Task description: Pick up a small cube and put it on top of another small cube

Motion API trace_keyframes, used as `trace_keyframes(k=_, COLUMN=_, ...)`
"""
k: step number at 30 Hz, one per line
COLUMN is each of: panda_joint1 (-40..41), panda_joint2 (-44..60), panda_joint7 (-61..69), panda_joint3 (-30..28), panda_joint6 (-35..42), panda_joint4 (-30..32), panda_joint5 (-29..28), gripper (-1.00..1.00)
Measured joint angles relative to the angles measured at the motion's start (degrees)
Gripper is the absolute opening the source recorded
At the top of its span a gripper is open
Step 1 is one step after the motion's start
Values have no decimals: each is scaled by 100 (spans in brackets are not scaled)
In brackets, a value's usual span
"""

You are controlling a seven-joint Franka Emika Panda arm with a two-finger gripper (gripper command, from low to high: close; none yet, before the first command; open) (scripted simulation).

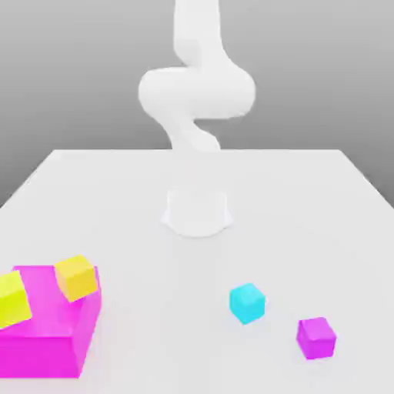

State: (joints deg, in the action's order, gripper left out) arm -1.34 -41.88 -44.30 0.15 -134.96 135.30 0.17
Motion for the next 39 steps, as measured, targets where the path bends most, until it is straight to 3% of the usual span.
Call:
trace_keyframes(k=18, panda_joint1=-1047, panda_joint2=3822, panda_joint7=1343, panda_joint3=353, panda_joint6=-2943, panda_joint4=3040, panda_joint5=47, gripper=0)
trace_keyframes(k=26, panda_joint1=-1359, panda_joint2=5563, panda_joint7=1173, panda_joint3=29, panda_joint6=-4341, panda_joint4=2933, panda_joint5=-293, gripper=0)
trace_keyframes(k=27, panda_joint1=-1384, panda_joint2=5685, panda_joint7=1169, panda_joint3=4, panda_joint6=-4441, panda_joint4=2910, panda_joint5=-296, gripper=-100)
trace_keyframes(k=34, panda_joint1=-1380, panda_joint2=5673, panda_joint7=1143, panda_joint3=4, panda_joint6=-4429, panda_joint4=2913, panda_joint5=-327, gripper=-100)
trace_keyframes(k=39, panda_joint1=-1243, panda_joint2=4766, panda_joint7=1266, panda_joint3=181, panda_joint6=-3691, panda_joint4=3082, panda_joint5=-166, gripper=-100)
